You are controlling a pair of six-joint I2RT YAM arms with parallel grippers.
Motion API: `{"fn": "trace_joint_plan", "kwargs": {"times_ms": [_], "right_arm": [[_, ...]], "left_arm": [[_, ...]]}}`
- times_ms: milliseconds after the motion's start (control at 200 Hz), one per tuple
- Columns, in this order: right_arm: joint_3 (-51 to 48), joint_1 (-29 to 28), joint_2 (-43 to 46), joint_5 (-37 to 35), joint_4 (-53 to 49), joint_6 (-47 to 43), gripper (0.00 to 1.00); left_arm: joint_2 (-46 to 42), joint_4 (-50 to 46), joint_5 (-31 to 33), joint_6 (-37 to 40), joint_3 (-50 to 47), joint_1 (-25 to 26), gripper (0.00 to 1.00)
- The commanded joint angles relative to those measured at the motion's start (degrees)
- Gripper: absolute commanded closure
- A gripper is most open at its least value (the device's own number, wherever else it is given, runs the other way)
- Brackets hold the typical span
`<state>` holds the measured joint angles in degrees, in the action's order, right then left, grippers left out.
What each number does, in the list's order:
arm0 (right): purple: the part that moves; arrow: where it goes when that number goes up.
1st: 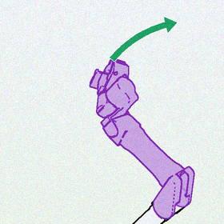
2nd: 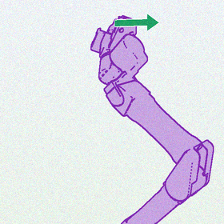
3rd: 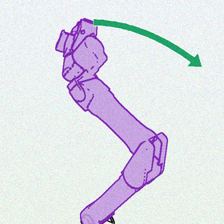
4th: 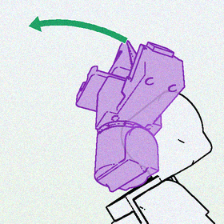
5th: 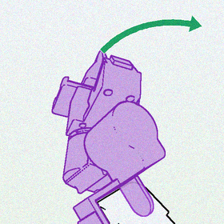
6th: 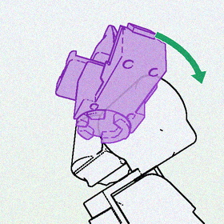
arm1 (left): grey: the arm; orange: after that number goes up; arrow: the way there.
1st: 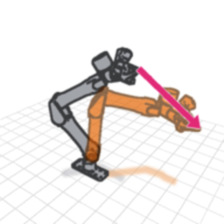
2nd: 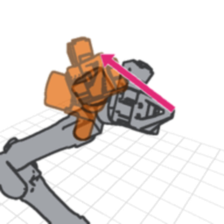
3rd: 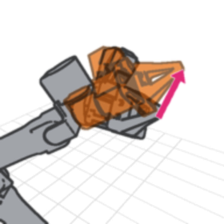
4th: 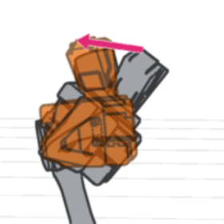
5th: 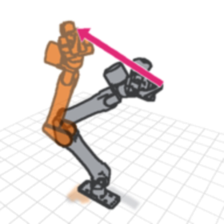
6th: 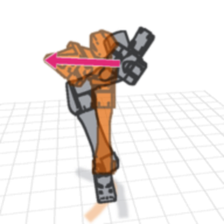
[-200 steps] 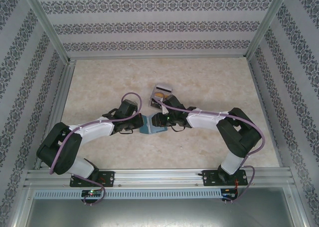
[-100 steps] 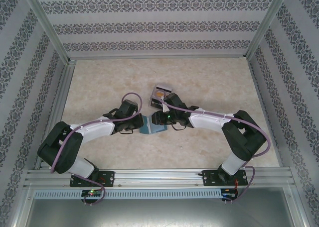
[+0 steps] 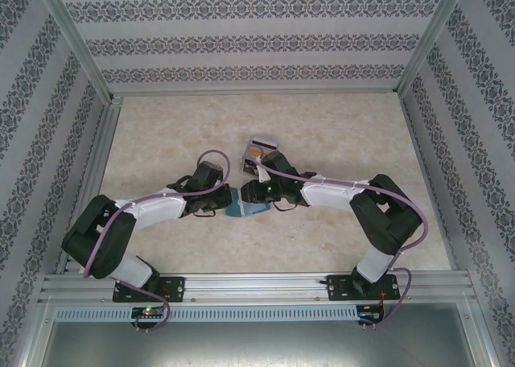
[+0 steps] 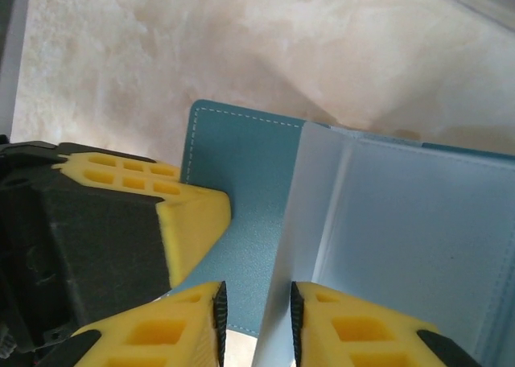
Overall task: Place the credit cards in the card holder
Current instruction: Flip over the card slot on the card holder.
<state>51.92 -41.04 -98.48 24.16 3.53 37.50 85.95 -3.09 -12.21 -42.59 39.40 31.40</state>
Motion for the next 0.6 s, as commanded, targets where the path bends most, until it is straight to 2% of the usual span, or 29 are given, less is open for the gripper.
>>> {"fn": "trace_joint_plan", "kwargs": {"times_ms": [0, 165, 195, 255, 305, 435, 595], "right_arm": [[0.7, 0.0, -1.1, 2.1, 2.5, 1.2, 0.69], [-0.2, 0.4, -1.2, 3.5, 4.9, 2.5, 0.73], [-0.3, 0.5, -1.0, 3.8, 5.1, 2.8, 0.7], [-0.6, 0.7, -0.4, 4.5, 5.9, 3.3, 0.56], [-1.1, 0.8, 0.2, 4.8, 6.8, 3.5, 0.54], [-0.6, 1.0, -0.7, 6.7, 7.8, 4.2, 0.54], [-0.9, 1.1, -4.2, 11.1, 14.4, 8.1, 0.56]], "left_arm": [[1.0, 1.4, -0.7, -0.8, -0.2, -0.1, 1.0], [0.8, 1.5, -0.3, -0.9, -0.5, -0.2, 1.0], [0.6, 1.3, -0.2, -0.9, -0.5, -0.2, 1.0], [0.4, 1.2, 0.3, -0.9, -0.6, -0.2, 1.0], [0.4, 1.1, 0.3, -0.6, -0.6, -0.2, 1.0], [0.2, 0.9, 0.5, -0.8, -0.7, -0.2, 1.0], [0.0, 2.0, -0.3, -1.3, -0.9, -0.3, 1.0]]}}
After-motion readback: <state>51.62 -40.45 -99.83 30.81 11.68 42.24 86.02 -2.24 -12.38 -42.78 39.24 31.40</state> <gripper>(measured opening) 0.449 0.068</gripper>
